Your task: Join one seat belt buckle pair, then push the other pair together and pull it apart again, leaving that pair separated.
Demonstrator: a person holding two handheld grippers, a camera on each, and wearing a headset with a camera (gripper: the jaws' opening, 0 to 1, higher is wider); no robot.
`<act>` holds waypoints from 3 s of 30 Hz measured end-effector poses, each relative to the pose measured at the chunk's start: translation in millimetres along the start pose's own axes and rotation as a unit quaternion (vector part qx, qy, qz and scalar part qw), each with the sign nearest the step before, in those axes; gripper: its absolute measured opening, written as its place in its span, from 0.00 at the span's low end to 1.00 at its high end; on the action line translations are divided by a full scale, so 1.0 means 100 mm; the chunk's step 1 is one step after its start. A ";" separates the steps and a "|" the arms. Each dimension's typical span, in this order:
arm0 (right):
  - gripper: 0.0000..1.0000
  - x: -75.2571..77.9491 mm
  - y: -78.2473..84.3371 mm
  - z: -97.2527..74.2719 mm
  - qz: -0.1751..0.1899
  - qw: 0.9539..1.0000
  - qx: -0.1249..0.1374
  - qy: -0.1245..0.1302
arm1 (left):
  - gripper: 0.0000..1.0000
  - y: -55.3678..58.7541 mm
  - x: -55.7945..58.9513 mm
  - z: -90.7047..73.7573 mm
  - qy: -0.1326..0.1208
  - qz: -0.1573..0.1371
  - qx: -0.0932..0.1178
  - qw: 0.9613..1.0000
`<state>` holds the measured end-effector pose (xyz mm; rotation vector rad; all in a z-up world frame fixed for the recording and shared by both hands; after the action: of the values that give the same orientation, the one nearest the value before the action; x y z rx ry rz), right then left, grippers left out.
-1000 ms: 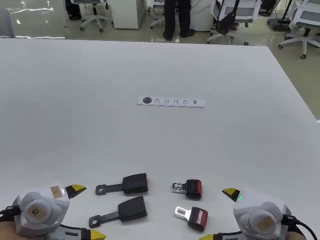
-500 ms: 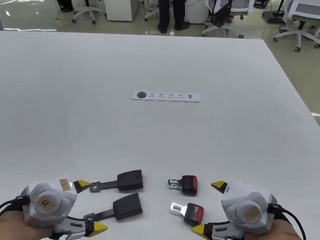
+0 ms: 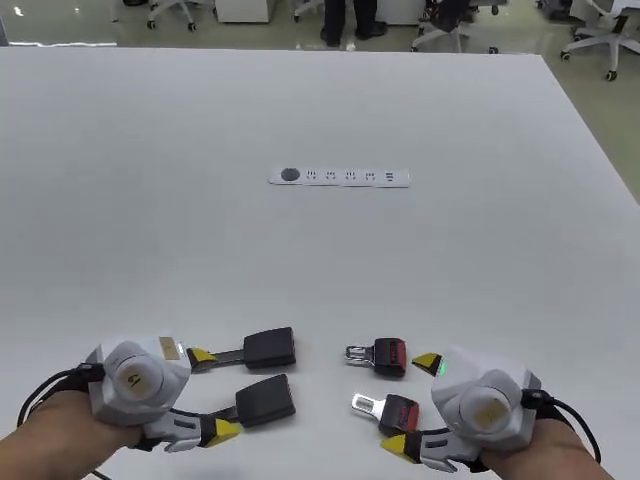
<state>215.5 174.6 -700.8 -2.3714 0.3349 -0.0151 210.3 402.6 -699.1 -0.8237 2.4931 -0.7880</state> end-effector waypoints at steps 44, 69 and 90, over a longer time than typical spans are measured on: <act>0.33 0.06 0.41 0.36 -0.017 0.994 -0.072 -0.077 | 0.36 0.07 0.23 0.57 0.059 0.094 -0.066 0.992; 0.33 0.12 0.38 0.42 -0.062 0.987 -0.090 -0.118 | 0.33 0.04 0.33 0.59 0.092 0.221 -0.076 0.968; 0.33 0.07 0.26 0.53 -0.066 0.984 -0.109 -0.125 | 0.33 0.05 0.31 0.59 0.106 0.215 -0.074 0.968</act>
<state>221.7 189.9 -757.7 -2.5706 0.0589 0.2680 216.1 363.3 -752.9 -0.2273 2.8018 -0.5638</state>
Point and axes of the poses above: the centre of the closed fingertips' face, and the gripper's own axes: z roughly forward along the fingers, x roughly to its right, y roughly out of its underside, the point moved 3 cm from there along -z, roughly backward along the fingers, and after that the axes turned 13 degrees about -y, right-handed, at the moved point
